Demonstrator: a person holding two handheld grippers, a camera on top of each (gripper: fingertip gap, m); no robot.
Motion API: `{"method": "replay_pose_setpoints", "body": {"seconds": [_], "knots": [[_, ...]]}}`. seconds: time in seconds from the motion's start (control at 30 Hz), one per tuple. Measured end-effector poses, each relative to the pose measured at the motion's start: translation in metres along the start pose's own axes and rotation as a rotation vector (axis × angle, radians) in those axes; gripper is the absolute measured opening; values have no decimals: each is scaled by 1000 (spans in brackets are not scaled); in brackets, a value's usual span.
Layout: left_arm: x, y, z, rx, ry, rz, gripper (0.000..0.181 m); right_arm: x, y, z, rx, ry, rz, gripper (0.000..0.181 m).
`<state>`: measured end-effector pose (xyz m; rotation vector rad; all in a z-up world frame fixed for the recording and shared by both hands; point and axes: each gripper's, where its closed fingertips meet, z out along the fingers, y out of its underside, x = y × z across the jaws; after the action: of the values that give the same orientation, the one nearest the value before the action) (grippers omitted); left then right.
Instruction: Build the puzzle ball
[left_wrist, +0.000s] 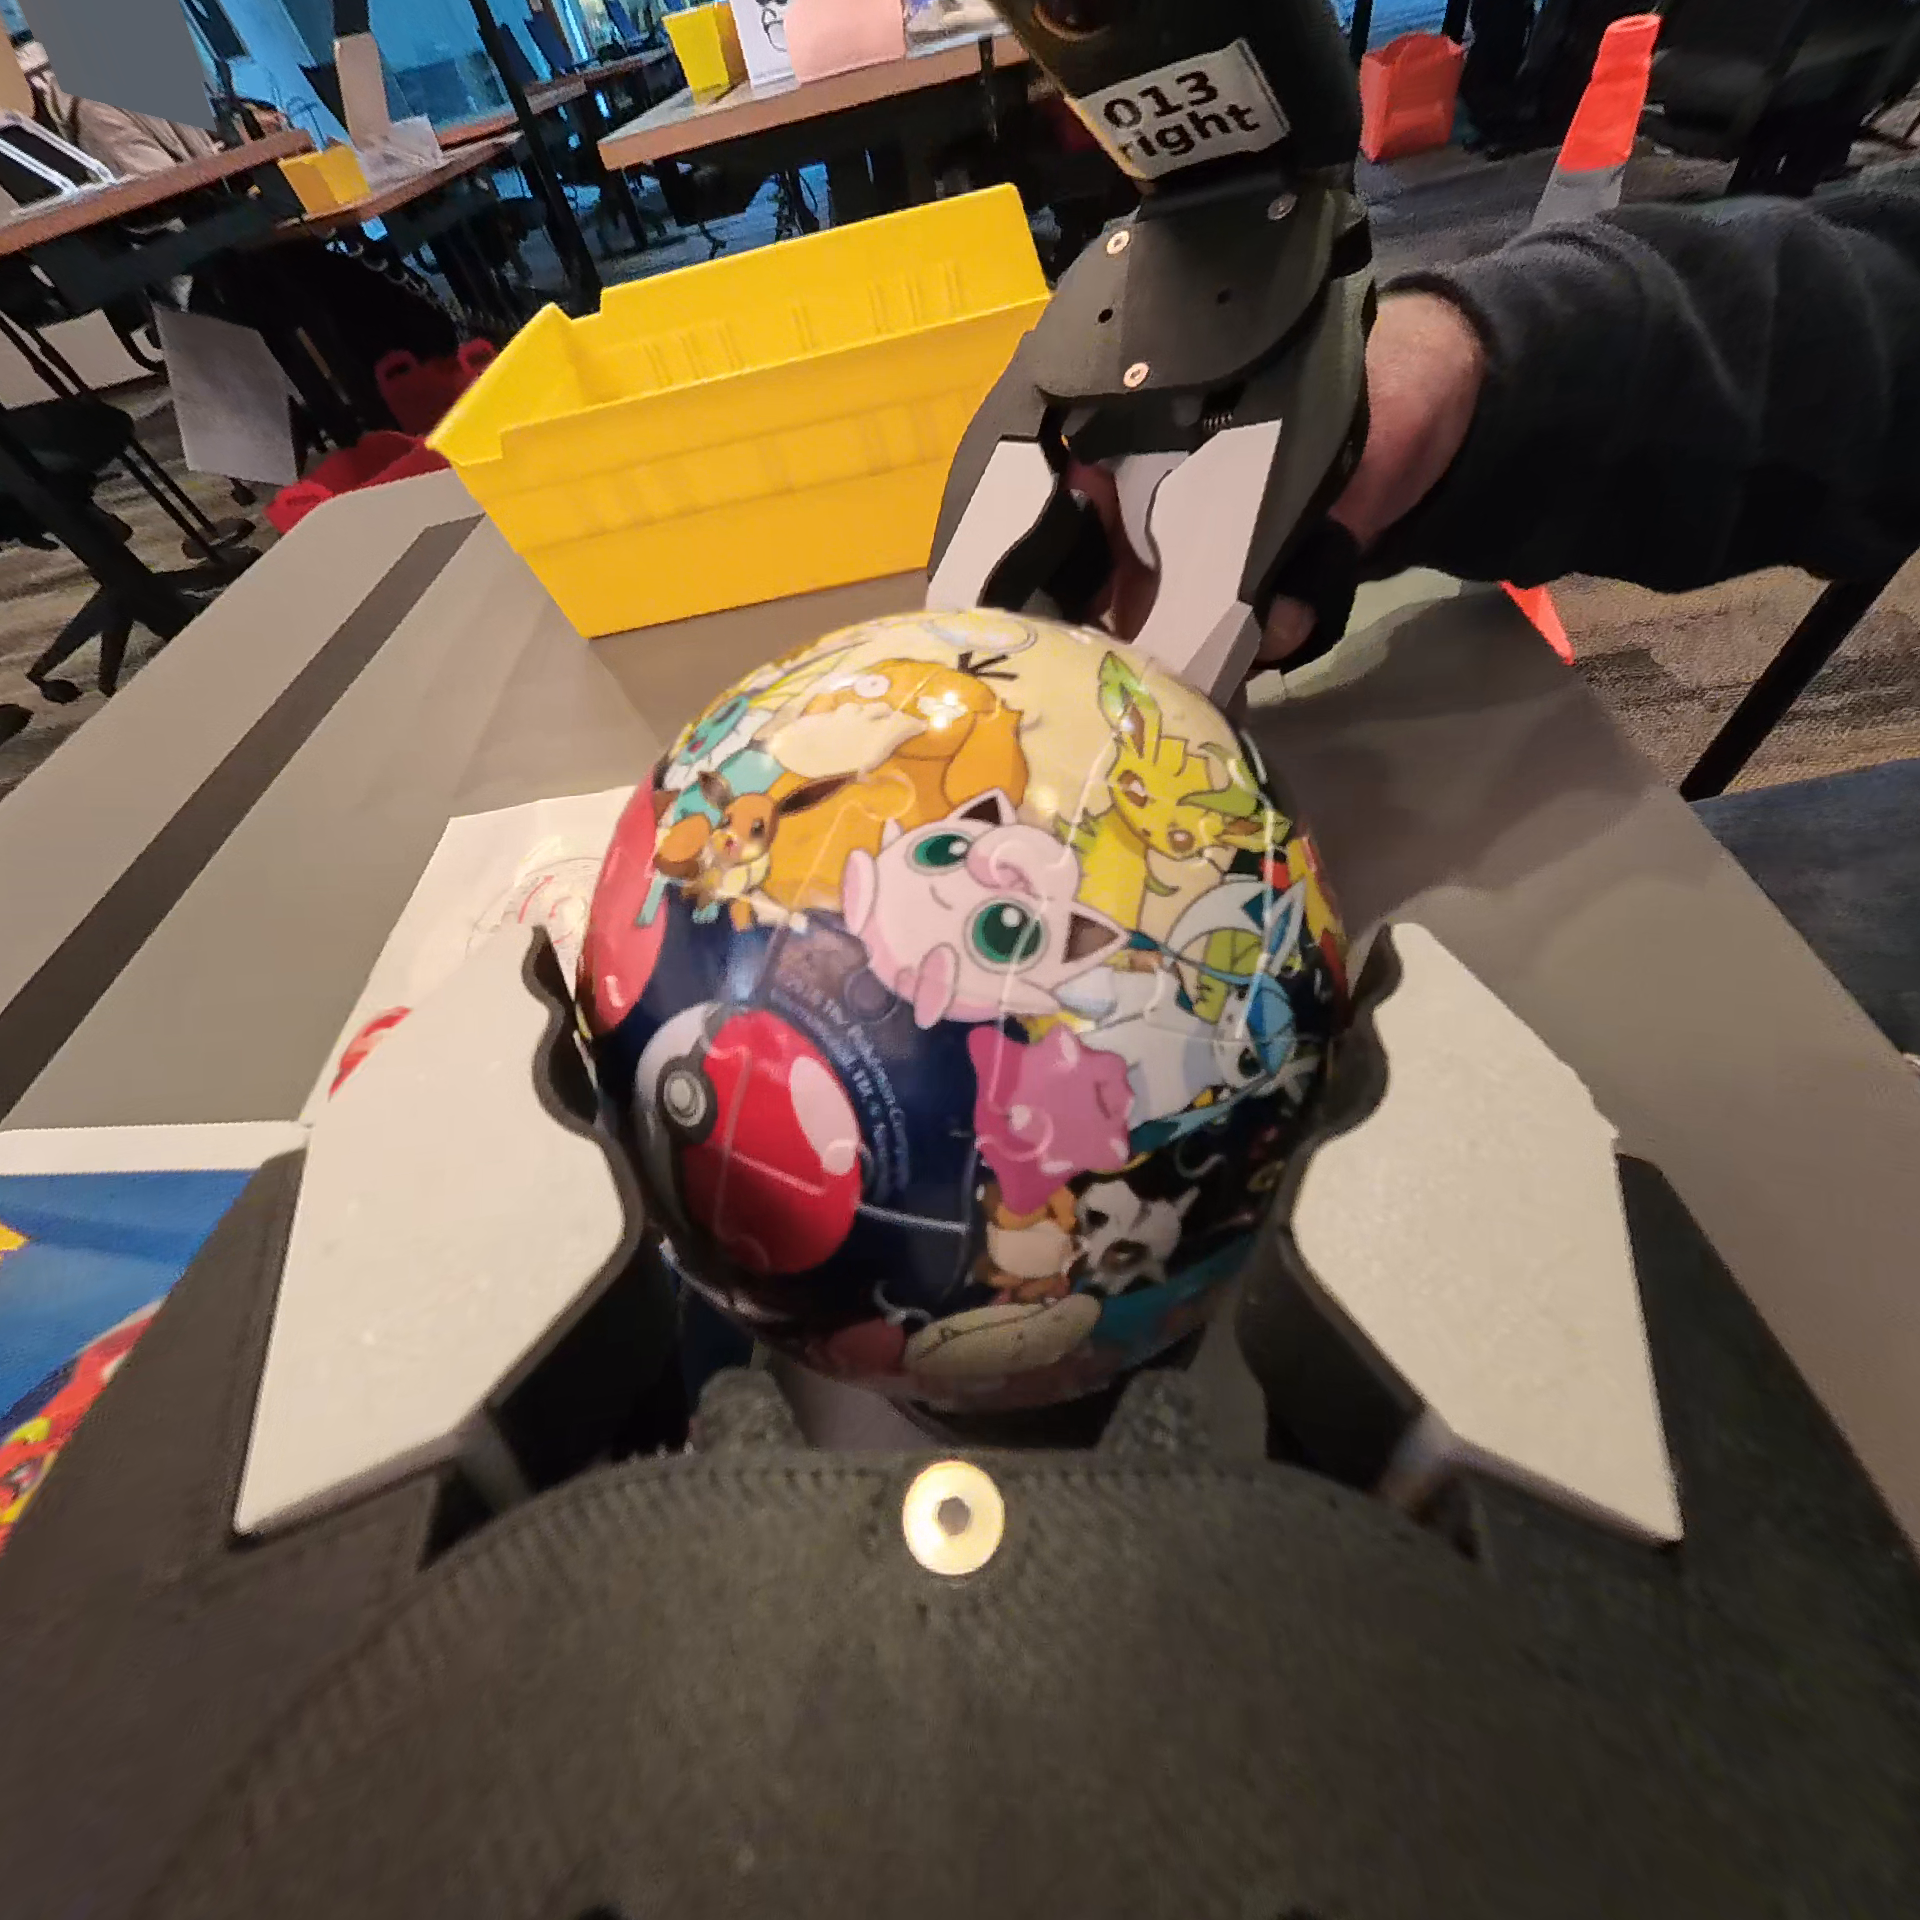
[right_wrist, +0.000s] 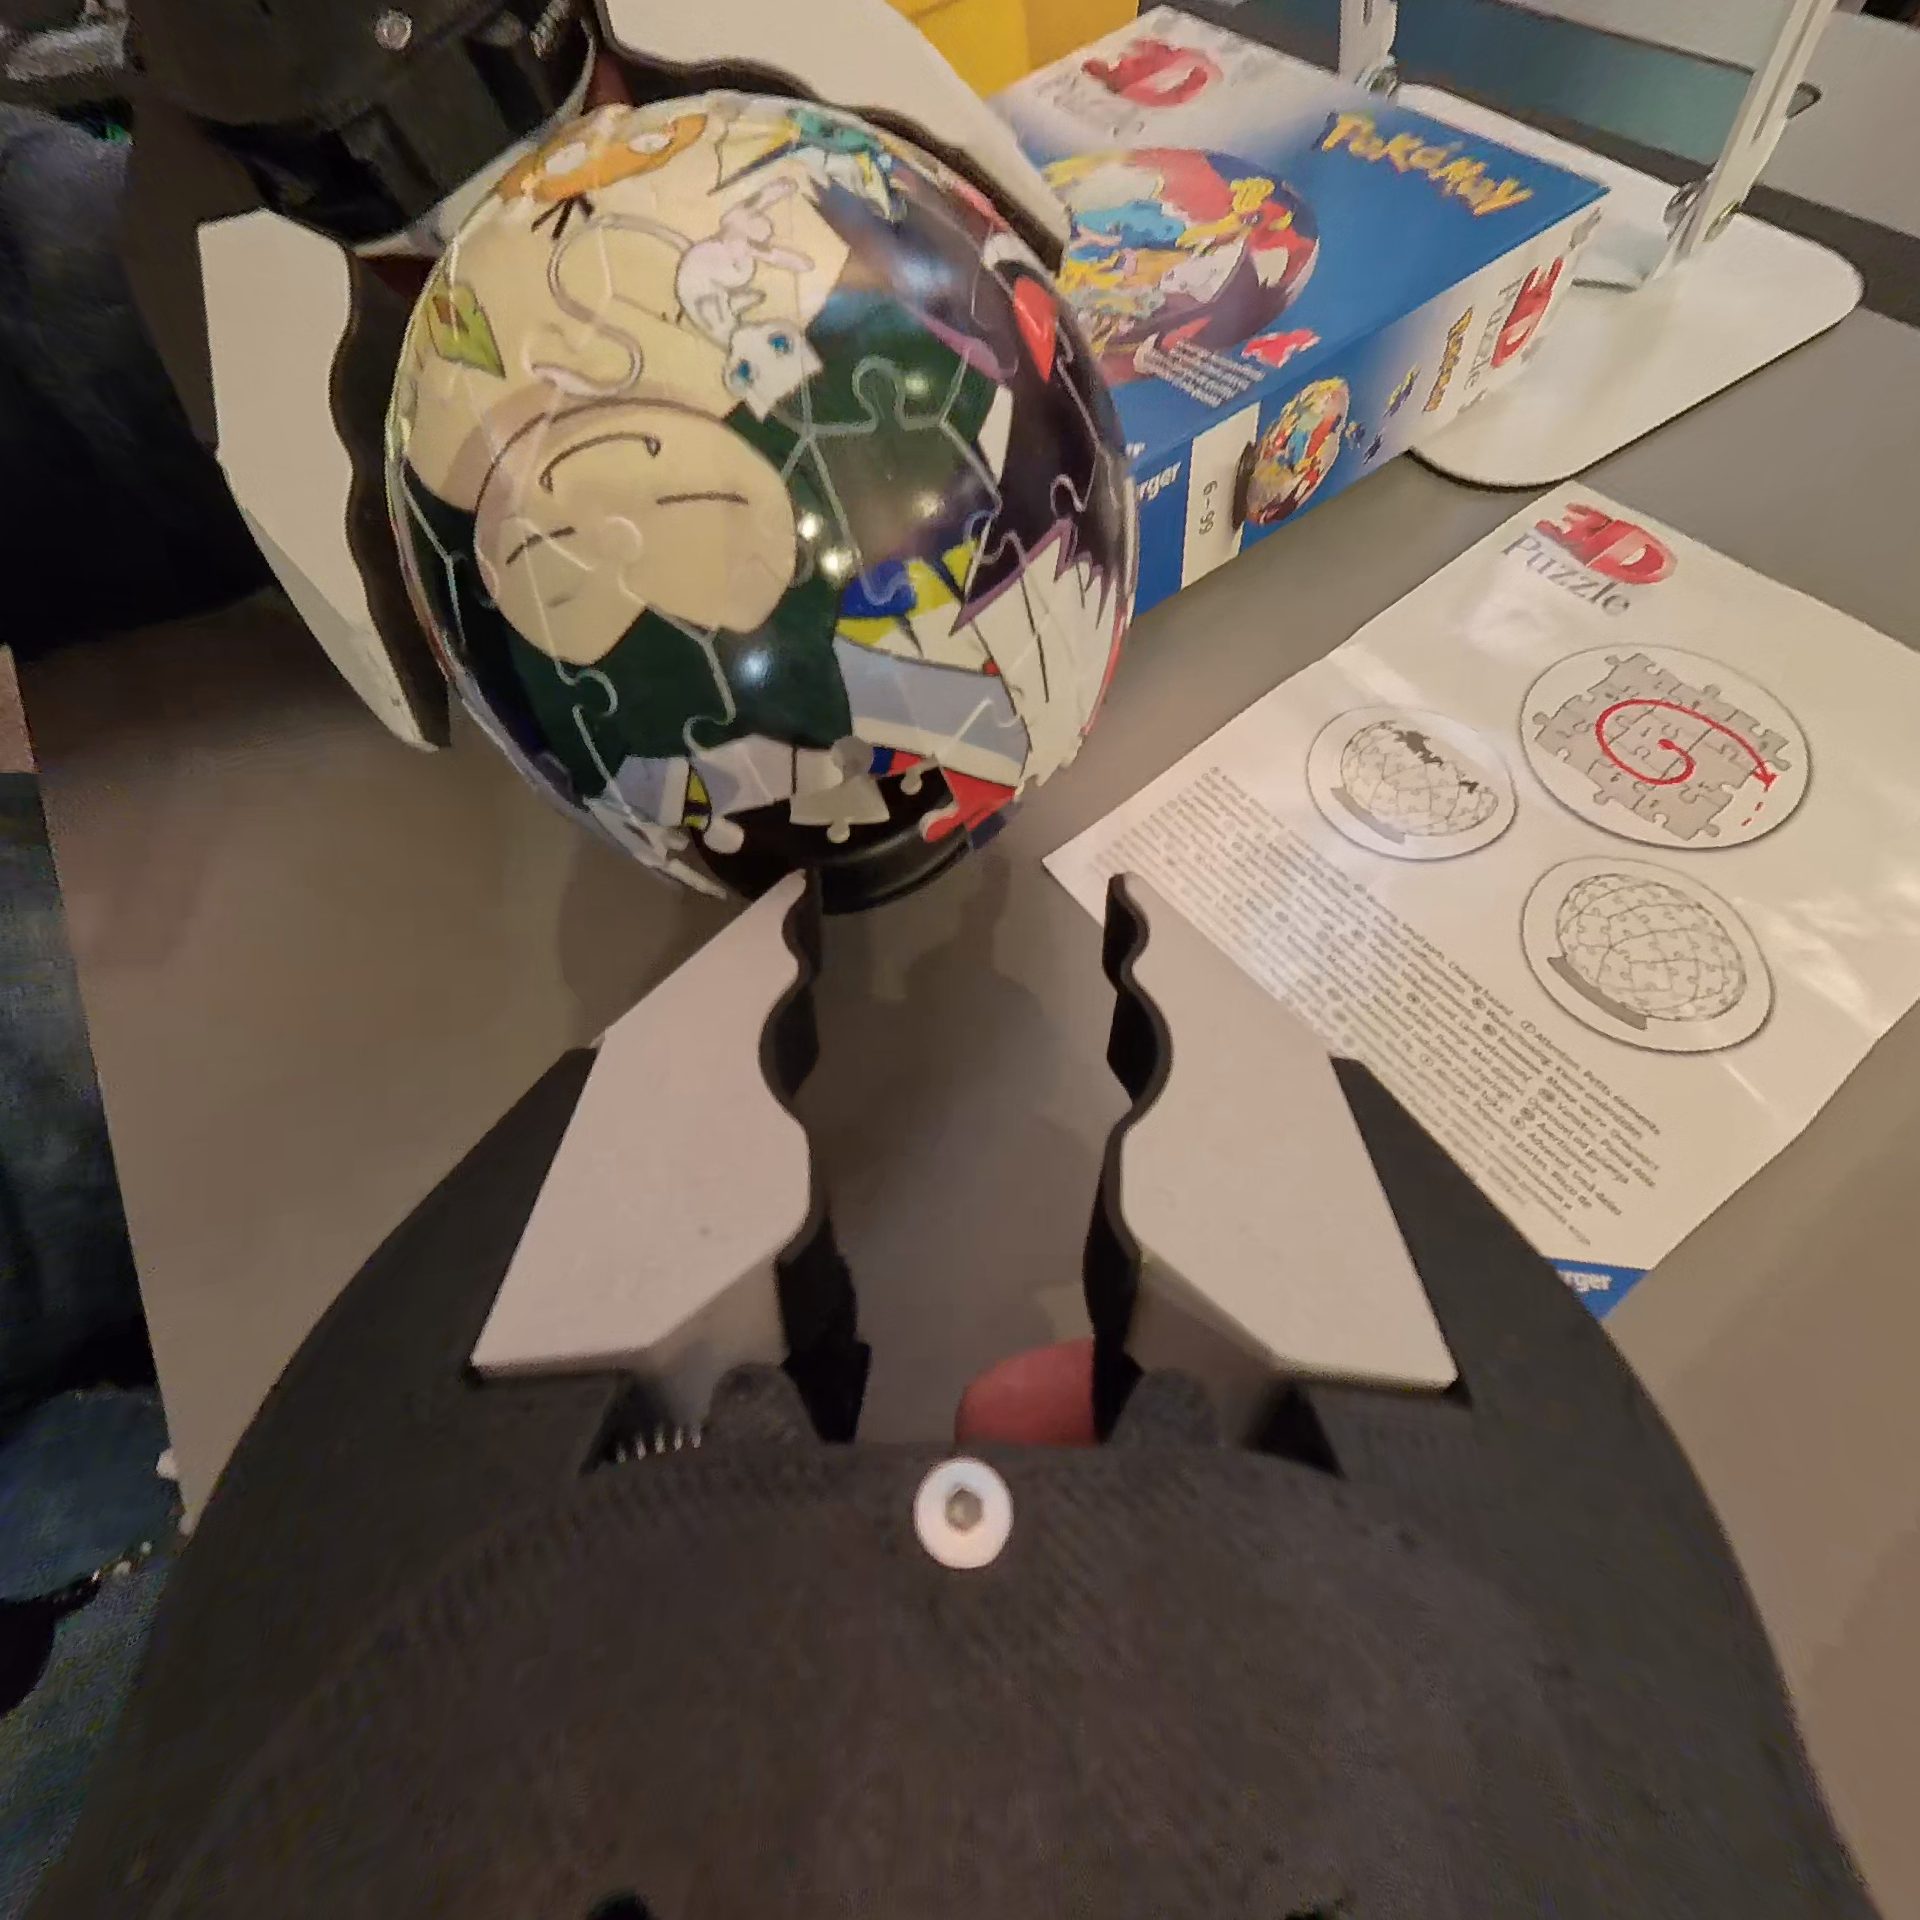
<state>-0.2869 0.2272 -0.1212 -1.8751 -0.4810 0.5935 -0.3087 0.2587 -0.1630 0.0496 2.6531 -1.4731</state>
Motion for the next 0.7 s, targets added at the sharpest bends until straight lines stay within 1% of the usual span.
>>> {"method": "replay_pose_setpoints", "body": {"seconds": [0.17,0.37,0.5,0.63,0.7], "knots": [[0,10,-3,17,12,-19,137,-10,14,6,-39,-49,-50,49],[-1,18,-10,31,31,-46,137,-26,18,12,-56,-119,-133,44],[-1,21,-15,22,40,-38,137,-40,24,17,-71,-148,-318,41],[-1,22,-18,31,44,-28,138,-56,23,22,-42,-139,-567,34],[0,22,-19,28,58,-29,138,-61,24,27,-44,-108,-690,32]]}}
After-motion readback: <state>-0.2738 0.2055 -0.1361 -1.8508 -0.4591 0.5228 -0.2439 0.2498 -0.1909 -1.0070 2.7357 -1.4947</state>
